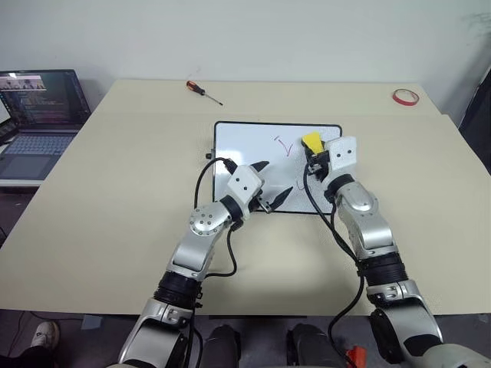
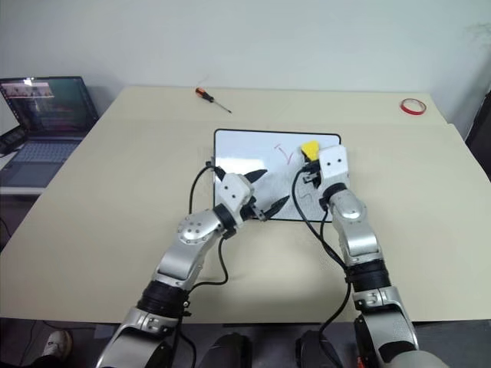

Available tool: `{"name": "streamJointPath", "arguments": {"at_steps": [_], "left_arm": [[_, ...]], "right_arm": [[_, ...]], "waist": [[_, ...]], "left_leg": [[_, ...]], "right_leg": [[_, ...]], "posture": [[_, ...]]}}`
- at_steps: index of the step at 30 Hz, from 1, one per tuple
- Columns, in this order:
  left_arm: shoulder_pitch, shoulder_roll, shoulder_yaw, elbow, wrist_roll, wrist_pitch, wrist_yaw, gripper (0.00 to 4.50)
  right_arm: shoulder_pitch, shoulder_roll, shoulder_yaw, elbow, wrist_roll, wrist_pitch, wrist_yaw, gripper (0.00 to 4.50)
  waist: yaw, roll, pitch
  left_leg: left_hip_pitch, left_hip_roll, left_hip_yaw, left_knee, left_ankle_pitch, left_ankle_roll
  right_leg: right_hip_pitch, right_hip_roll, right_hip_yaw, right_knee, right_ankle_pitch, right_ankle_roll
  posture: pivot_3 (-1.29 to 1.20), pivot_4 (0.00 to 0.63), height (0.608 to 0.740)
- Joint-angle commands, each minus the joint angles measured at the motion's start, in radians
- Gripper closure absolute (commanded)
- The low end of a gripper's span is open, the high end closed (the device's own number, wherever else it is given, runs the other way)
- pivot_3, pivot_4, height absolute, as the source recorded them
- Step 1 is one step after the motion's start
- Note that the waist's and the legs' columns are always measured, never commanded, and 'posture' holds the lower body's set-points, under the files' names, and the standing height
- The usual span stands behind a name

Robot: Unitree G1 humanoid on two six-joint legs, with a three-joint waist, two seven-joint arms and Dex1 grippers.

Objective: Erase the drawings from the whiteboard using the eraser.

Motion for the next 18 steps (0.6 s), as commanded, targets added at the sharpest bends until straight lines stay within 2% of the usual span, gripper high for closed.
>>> {"name": "streamJointPath", "arguments": {"at_steps": [1,12,18], "left_arm": [[0.003,-0.007,-0.005,-0.06,-0.002,-0.01,0.005,0.0],[-0.005,-0.016,-0.004,-0.047,-0.011,-0.007,-0.005,0.0],[-0.002,-0.023,-0.006,-0.046,-0.01,-0.009,-0.008,0.0]], "right_arm": [[0.082,-0.023,-0.005,-0.045,-0.044,0.15,-0.029,3.24],[0.344,-0.066,-0.007,-0.417,-0.031,0.421,0.032,3.24],[0.364,-0.06,-0.039,-0.489,-0.011,0.444,0.027,3.24]], "waist": [[0.004,0.0,-0.002],[0.003,-0.001,-0.003],[0.0,-0.001,-0.003]], "left_leg": [[0.0,0.0,-0.001,0.0,0.0,0.0],[0.005,-0.002,-0.001,0.002,0.001,0.001],[0.005,-0.002,-0.001,0.001,0.001,0.001]], "right_leg": [[0.001,0.0,-0.001,0.0,0.0,0.0],[0.004,0.0,0.0,0.005,0.0,0.0],[0.005,0.002,0.0,0.005,0.0,0.0]], "posture": [[0.0,0.15,0.74],[0.0,0.15,0.74],[0.0,0.15,0.74]]}}
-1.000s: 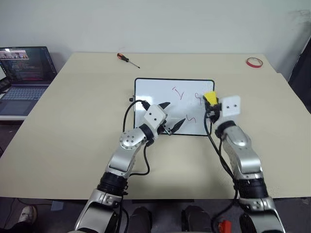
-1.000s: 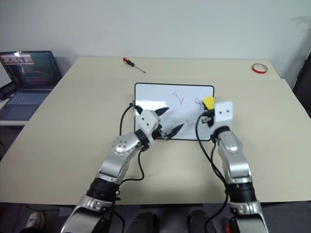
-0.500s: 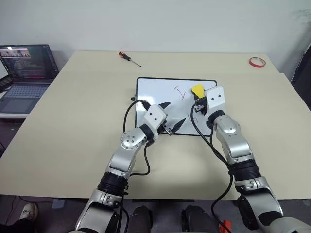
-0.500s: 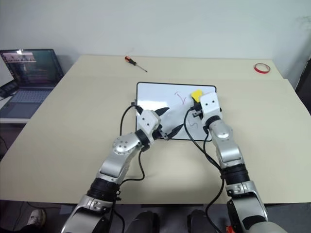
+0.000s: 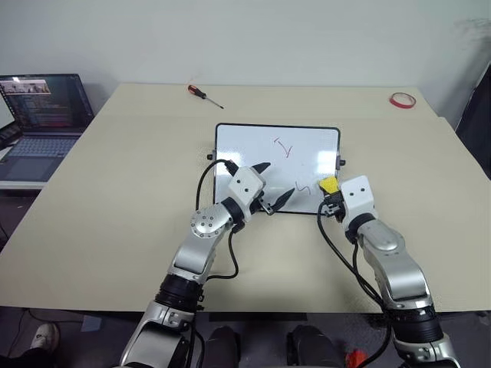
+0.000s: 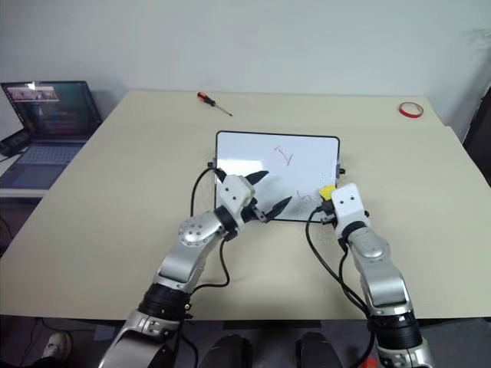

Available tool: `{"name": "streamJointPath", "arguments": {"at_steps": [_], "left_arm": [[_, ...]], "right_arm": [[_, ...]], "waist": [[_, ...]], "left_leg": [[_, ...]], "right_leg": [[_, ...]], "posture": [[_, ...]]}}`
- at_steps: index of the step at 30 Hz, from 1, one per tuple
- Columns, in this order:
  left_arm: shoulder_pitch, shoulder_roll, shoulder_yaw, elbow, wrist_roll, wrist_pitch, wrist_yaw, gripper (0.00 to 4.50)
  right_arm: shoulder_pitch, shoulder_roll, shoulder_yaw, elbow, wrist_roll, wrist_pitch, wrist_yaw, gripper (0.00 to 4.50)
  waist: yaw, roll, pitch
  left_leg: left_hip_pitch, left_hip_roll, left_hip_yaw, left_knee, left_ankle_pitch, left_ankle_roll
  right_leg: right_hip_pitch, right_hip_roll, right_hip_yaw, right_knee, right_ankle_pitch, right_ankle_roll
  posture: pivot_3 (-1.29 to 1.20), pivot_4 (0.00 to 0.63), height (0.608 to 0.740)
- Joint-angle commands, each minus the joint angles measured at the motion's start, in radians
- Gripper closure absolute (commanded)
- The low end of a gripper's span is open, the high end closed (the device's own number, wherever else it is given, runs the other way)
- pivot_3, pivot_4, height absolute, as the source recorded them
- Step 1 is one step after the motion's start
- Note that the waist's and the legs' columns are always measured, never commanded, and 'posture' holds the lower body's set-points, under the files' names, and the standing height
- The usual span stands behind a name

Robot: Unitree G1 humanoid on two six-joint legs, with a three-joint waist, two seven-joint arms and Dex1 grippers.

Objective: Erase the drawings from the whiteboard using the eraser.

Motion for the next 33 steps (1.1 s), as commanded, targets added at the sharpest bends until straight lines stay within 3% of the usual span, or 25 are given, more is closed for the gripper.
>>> {"name": "streamJointPath", "arguments": {"at_steps": [1,10,16,20,27,33], "left_arm": [[-0.015,-0.006,-0.004,-0.028,-0.008,-0.014,-0.004,0.0],[0.127,0.015,0.044,-0.165,-0.028,0.028,0.041,0.0],[0.242,0.011,0.078,-0.249,-0.023,0.052,0.118,0.0],[0.233,0.001,0.076,-0.242,-0.018,0.057,0.147,0.0],[0.188,-0.007,0.083,-0.206,-0.015,0.051,0.175,0.0],[0.152,0.004,0.091,-0.173,-0.015,0.041,0.176,0.0]], "right_arm": [[0.003,0.006,-0.039,-0.01,0.023,0.017,-0.001,3.24],[0.064,0.0,-0.049,-0.046,0.078,-0.236,0.066,3.24],[0.076,0.017,-0.045,-0.032,0.074,-0.287,0.045,3.24],[0.057,0.023,-0.037,-0.01,0.069,-0.309,0.04,3.24],[-0.113,0.049,0.007,0.158,0.033,-0.389,0.032,3.24],[-0.428,0.11,0.041,0.514,0.004,-0.559,0.038,3.24]], "waist": [[0.0,0.0,0.0],[-0.002,0.0,0.001],[0.0,0.001,0.001],[0.002,0.001,0.001],[-0.004,0.001,0.001],[-0.012,0.001,0.002]], "left_leg": [[0.0,0.0,0.0,0.0,0.0,0.0],[-0.005,0.001,0.0,-0.002,0.0,0.0],[-0.005,0.002,0.001,-0.001,0.0,0.0],[-0.005,0.001,0.0,-0.001,0.0,0.0],[-0.004,0.002,0.001,-0.002,0.0,0.0],[-0.004,0.002,0.002,-0.001,0.0,0.0]], "right_leg": [[0.0,0.0,0.0,0.0,0.0,0.0],[-0.005,-0.001,0.001,-0.002,0.0,0.0],[-0.005,-0.002,0.0,-0.002,0.0,0.0],[-0.005,-0.002,0.0,-0.002,0.0,0.0],[-0.005,-0.001,0.001,-0.002,0.0,0.0],[-0.006,-0.001,0.001,-0.001,0.0,0.0]], "posture": [[0.0,0.15,0.74],[0.0,0.15,0.74],[0.0,0.15,0.74],[0.0,0.15,0.74],[0.0,0.15,0.74],[0.0,0.15,0.74]]}}
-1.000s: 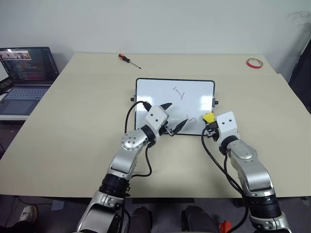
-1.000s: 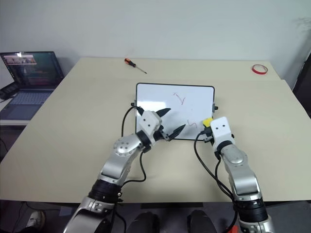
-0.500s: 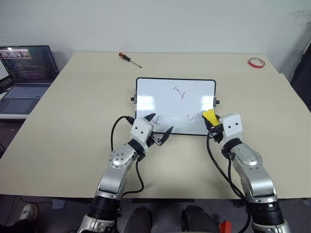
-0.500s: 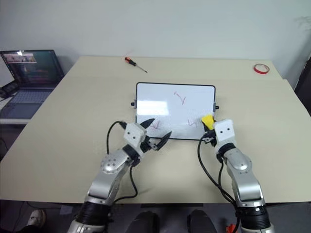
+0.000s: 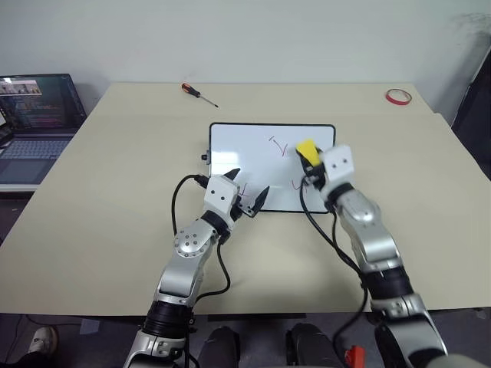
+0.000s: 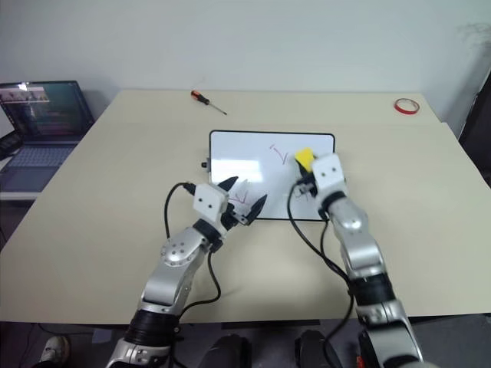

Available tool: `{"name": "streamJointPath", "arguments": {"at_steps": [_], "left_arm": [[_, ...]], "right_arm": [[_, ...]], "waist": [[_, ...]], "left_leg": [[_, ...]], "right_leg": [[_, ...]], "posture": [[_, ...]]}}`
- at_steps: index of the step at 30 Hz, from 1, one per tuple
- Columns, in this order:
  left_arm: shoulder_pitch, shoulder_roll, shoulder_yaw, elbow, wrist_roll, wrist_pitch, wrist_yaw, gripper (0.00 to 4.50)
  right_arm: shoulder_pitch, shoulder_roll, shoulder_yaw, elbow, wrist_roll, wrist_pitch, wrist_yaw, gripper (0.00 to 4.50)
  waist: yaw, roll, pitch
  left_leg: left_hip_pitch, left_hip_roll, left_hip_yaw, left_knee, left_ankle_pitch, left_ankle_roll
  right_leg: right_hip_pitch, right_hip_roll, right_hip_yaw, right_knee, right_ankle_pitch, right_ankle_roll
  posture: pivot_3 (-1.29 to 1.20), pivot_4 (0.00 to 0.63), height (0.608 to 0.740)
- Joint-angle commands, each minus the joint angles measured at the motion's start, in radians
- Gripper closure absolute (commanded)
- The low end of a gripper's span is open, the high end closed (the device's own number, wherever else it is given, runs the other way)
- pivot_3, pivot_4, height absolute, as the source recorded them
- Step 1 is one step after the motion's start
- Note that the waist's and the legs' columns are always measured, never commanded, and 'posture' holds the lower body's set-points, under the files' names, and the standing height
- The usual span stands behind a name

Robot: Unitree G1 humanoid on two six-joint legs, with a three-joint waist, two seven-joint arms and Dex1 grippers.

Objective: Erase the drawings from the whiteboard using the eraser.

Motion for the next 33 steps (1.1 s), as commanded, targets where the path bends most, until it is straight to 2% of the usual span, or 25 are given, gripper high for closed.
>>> {"name": "streamJointPath", "arguments": {"at_steps": [1,5,9,21,33], "left_arm": [[-0.022,0.005,0.009,-0.008,0.0,-0.023,0.002,0.0],[-0.011,0.012,0.016,-0.022,0.005,-0.027,0.017,0.0],[0.013,0.015,0.023,-0.047,0.008,-0.024,0.032,0.0],[0.042,0.004,0.009,-0.092,0.01,-0.013,0.065,0.0],[0.038,0.001,0.004,-0.089,0.008,-0.009,0.059,0.0]], "right_arm": [[-0.103,0.02,0.015,0.122,-0.013,-0.118,0.004,3.24],[-0.224,0.056,0.042,0.293,-0.029,-0.204,0.028,3.24],[-0.26,0.07,0.059,0.37,-0.031,-0.253,0.057,3.24],[-0.275,0.065,0.089,0.458,-0.085,-0.216,0.058,3.24],[-0.35,0.041,0.07,0.546,-0.127,-0.234,-0.038,3.24]], "waist": [[0.0,0.0,0.0],[0.004,0.0,0.0],[0.003,0.0,0.0],[0.003,0.0,0.0],[0.004,0.0,0.0]], "left_leg": [[0.0,0.0,0.0,0.0,0.0,0.0],[-0.002,0.0,0.0,-0.001,0.0,0.0],[-0.002,0.0,0.0,-0.001,0.0,0.0],[-0.001,0.0,0.0,0.0,0.0,0.0],[-0.001,0.0,-0.001,0.0,0.0,0.0]], "right_leg": [[0.0,0.0,0.0,0.0,0.0,0.0],[-0.001,-0.001,0.0,-0.002,0.0,0.0],[-0.001,-0.002,0.0,-0.002,0.0,0.0],[-0.001,-0.002,0.0,0.0,0.0,0.0],[-0.001,-0.001,-0.001,0.001,0.0,0.0]], "posture": [[0.0,0.15,0.74],[0.0,0.15,0.74],[0.0,0.15,0.74],[0.0,0.15,0.74],[0.0,0.15,0.74]]}}
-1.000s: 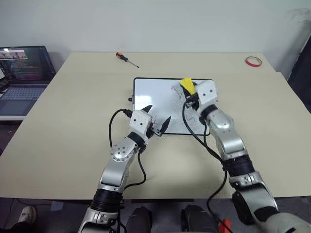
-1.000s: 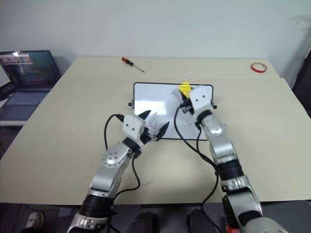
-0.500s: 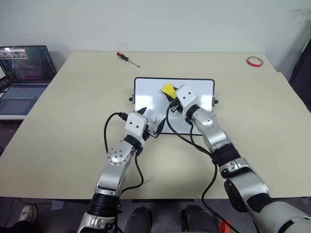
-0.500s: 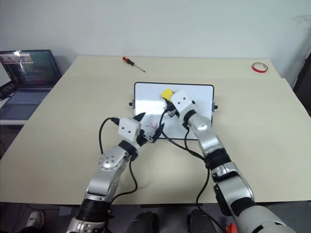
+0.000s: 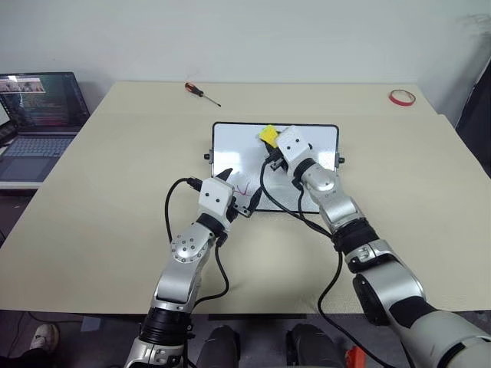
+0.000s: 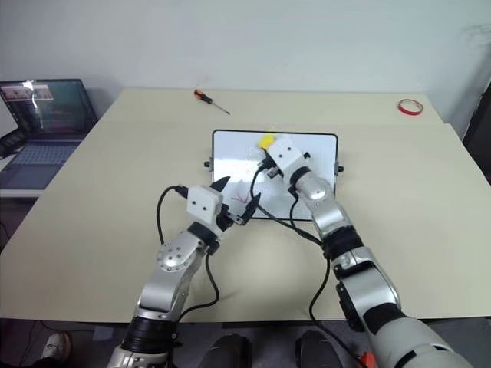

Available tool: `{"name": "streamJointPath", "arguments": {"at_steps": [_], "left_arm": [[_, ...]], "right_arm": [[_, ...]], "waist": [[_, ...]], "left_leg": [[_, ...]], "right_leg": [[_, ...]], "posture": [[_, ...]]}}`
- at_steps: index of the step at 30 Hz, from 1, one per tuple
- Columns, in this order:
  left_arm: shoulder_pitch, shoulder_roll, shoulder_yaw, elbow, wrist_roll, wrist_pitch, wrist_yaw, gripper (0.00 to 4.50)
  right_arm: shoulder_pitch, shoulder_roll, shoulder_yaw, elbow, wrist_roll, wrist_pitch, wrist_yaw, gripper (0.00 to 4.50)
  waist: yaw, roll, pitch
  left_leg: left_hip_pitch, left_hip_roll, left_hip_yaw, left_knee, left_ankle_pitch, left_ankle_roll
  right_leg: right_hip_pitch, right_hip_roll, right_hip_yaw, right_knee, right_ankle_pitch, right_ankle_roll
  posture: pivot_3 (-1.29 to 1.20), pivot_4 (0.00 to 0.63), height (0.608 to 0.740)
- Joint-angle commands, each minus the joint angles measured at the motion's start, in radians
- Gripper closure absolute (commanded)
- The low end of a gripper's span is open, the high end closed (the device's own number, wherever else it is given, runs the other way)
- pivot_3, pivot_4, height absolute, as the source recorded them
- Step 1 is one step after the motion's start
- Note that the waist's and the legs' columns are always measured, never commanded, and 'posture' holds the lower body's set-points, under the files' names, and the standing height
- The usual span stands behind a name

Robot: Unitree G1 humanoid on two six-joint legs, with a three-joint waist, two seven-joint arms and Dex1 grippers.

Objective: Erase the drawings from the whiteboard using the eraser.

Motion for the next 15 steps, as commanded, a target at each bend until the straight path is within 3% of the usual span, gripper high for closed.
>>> {"name": "streamJointPath", "arguments": {"at_steps": [1,7,15], "left_arm": [[-0.01,-0.001,-0.004,-0.038,0.001,-0.008,-0.001,0.0],[-0.004,-0.004,-0.01,-0.045,0.0,-0.004,-0.002,0.0],[-0.004,-0.005,-0.005,-0.047,-0.001,0.0,0.005,0.0]], "right_arm": [[-0.024,-0.018,-0.022,0.009,-0.008,0.002,-0.02,3.24],[0.018,-0.027,0.009,-0.043,-0.024,0.069,0.046,3.24],[0.162,-0.089,0.044,-0.262,-0.028,0.331,0.178,3.24]], "waist": [[0.0,0.0,0.0],[0.001,0.0,0.0],[0.007,0.0,-0.001]], "left_leg": [[0.0,0.0,0.0,0.0,0.0,0.0],[0.0,0.0,0.0,0.0,0.0,0.0],[0.004,0.0,0.0,0.0,0.0,0.0]], "right_leg": [[0.0,0.0,0.0,0.0,0.0,0.0],[0.0,0.0,0.0,0.0,0.0,0.0],[0.003,0.0,0.0,0.001,0.0,0.0]], "posture": [[0.0,0.15,0.74],[0.0,0.15,0.74],[0.0,0.15,0.74]]}}
